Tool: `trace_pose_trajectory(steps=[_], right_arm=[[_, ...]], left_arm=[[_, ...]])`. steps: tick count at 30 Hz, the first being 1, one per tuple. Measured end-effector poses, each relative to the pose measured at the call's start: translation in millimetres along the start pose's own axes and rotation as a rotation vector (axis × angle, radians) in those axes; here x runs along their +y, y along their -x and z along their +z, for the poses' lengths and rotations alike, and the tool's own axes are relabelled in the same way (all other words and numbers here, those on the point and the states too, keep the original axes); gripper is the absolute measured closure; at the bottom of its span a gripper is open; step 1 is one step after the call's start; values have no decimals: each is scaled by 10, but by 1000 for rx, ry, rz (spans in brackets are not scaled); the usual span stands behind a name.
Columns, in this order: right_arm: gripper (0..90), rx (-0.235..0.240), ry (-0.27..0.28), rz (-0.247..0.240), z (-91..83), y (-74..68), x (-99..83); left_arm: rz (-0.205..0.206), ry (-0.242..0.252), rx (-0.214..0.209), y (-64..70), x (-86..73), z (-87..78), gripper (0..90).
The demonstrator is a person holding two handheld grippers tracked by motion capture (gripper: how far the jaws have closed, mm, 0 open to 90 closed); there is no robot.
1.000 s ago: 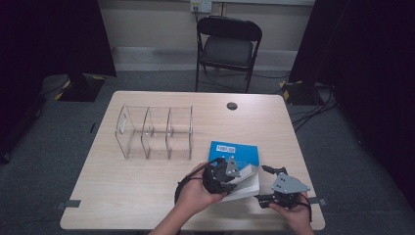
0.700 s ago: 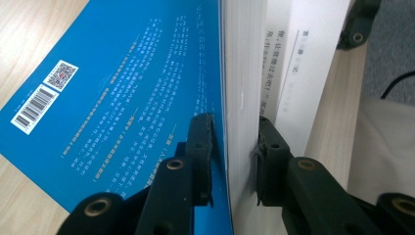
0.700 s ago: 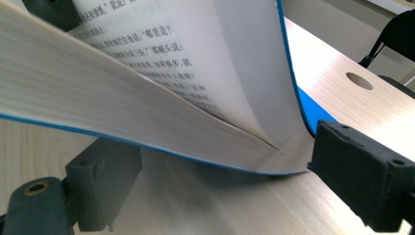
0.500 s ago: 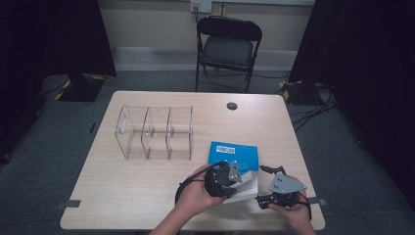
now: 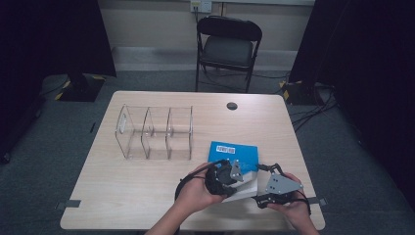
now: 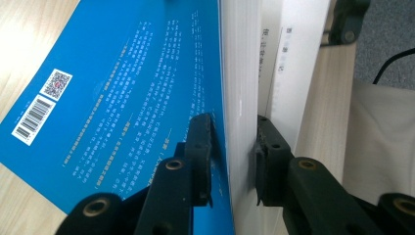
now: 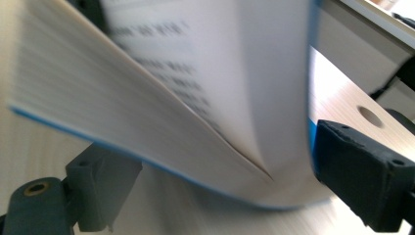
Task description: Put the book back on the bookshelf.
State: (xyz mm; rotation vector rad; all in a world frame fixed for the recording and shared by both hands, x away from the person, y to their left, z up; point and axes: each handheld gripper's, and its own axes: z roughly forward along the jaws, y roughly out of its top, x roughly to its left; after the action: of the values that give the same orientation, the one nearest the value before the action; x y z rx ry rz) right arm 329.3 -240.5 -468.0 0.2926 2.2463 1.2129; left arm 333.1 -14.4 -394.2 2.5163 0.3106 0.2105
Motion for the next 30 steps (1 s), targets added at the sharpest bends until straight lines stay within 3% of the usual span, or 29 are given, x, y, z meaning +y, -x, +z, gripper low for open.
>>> trace_pose_trajectory(steps=[3, 7, 8, 9, 10, 11, 12, 14, 16, 18, 19, 21, 22, 23, 24, 25, 27, 30], right_arm=[[116, 21, 2, -11, 33, -28, 15], [231, 63, -22, 5, 13, -32, -8], [295, 93, -26, 19, 11, -18, -35], [315, 113, -30, 26, 8, -11, -45], [315, 113, -30, 26, 8, -11, -45], [334, 124, -25, 25, 0, -18, -38], [363, 145, -13, 31, -7, -30, -3], [371, 163, -12, 34, -3, -33, 12], [389, 177, -13, 48, 20, -57, 37], [395, 192, -34, 30, 67, -96, 64], [395, 192, -34, 30, 67, -96, 64], [397, 197, -33, 46, 74, -98, 54], [398, 197, -30, 54, 73, -91, 52], [398, 197, -30, 54, 73, -91, 52], [400, 198, -27, 57, 72, -87, 47], [400, 195, -35, 58, 70, -87, 34], [399, 189, -46, 46, 60, -91, 8], [399, 188, -39, 54, 39, -80, -23]], left_arm=[[0, 15, -13, -6, -25, 10, 719], [15, 26, -10, 18, -50, 30, 691], [23, 25, 3, 15, -61, 26, 592], [48, 42, 49, 21, -85, 19, 499], [87, 54, 74, 13, -131, -10, 499], [81, 73, 76, 9, -171, -22, 472], [94, 96, 90, -29, -244, -52, 377], [106, 130, 113, -77, -374, -93, 347], [62, 141, 110, -100, -484, -107, 347], [76, 150, 113, -95, -565, -104, 336], [62, 152, 112, -96, -588, -97, 336], [2, 184, 95, -119, -652, -142, 311], [2, 184, 95, -119, -652, -142, 300], [-16, 200, 78, -137, -668, -190, 300], [-63, 216, 73, -160, -689, -260, 243], [-73, 225, 79, -190, -721, -327, 241], [-99, 204, 78, -249, -828, -417, 241], [-152, 152, 56, -338, -1093, -398, 213]])
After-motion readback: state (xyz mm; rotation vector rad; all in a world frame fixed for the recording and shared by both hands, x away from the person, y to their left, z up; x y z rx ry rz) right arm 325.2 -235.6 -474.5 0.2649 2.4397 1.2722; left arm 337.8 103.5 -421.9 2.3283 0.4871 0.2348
